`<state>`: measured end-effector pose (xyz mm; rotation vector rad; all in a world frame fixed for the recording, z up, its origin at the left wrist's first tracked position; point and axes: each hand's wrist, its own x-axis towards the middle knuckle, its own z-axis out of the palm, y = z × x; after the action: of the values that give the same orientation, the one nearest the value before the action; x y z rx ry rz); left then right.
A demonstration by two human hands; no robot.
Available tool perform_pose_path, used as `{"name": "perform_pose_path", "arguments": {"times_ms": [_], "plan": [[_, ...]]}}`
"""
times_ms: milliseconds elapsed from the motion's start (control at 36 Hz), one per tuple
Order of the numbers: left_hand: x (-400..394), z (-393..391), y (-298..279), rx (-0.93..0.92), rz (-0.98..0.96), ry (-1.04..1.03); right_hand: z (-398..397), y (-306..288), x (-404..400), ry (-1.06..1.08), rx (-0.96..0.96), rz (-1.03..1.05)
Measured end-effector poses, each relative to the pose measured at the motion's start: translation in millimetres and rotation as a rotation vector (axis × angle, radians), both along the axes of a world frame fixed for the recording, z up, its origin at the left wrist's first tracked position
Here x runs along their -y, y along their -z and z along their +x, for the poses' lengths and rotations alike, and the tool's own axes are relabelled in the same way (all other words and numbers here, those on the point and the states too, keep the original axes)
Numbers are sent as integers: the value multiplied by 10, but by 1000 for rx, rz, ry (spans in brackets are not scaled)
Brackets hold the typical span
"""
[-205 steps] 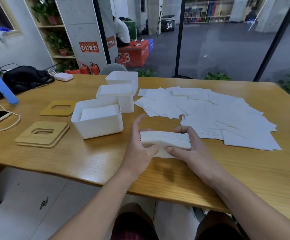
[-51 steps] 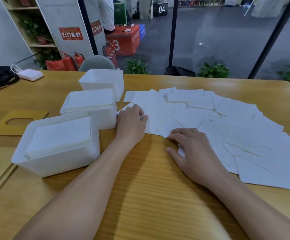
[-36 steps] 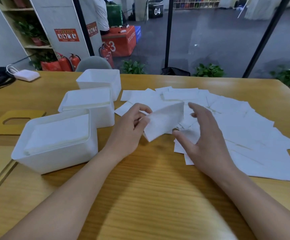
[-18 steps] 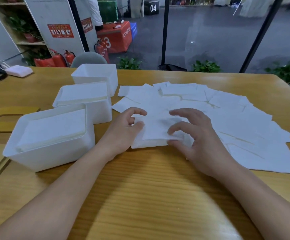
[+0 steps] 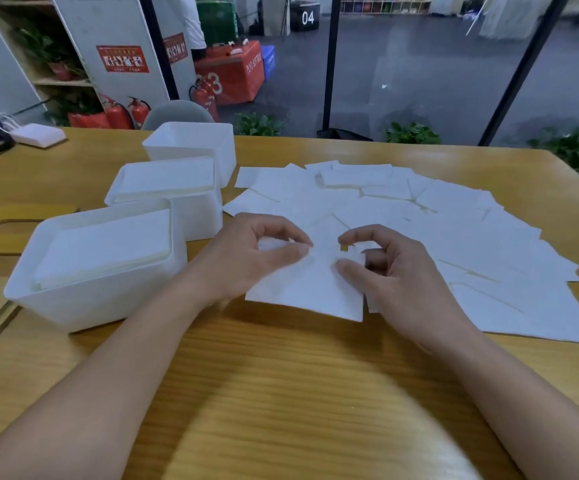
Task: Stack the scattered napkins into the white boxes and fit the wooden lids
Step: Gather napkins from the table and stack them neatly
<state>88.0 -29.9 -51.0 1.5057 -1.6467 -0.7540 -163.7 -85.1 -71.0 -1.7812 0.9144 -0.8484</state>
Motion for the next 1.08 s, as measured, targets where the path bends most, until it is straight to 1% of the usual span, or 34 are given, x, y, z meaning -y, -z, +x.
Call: {"name": "perform_pose_path", "arguments": {"times_ms": [28,83,139,250,306,417,556,667,750,861,917,1000,1083], "plan": [[1,23,20,86,53,8,2,42,13,-7,-73,-56],[0,36,86,280,103,2,1,127,33,-2,-300,-260],[10,25,150,378,105,-22,10,178,58,9,-491,-447],[25,53,166,473,47,-44,7,191,118,-67,-585,-544],[24,64,161,471,59,-33,39,203,130,-121,-645,-591],[31,47,195,358,126,-26,151,203,142,-162,-764,-595],[43,66,206,330,131,-23,214,206,151,-156,-820,-633],[55,58,228,317,113,-36,212,217,159,-145,-797,-627],[72,40,258,269,36,-95,202,193,153,-143,-742,-630],[88,18,287,167,-75,-178,164,150,111,-119,-543,-660],[83,5,280,189,-109,-162,131,127,72,-91,-413,-648],[83,-22,272,287,-141,-134,82,89,-1,-74,-261,-554],[95,-30,259,284,-173,-113,45,49,-61,-60,-145,-442]]}}
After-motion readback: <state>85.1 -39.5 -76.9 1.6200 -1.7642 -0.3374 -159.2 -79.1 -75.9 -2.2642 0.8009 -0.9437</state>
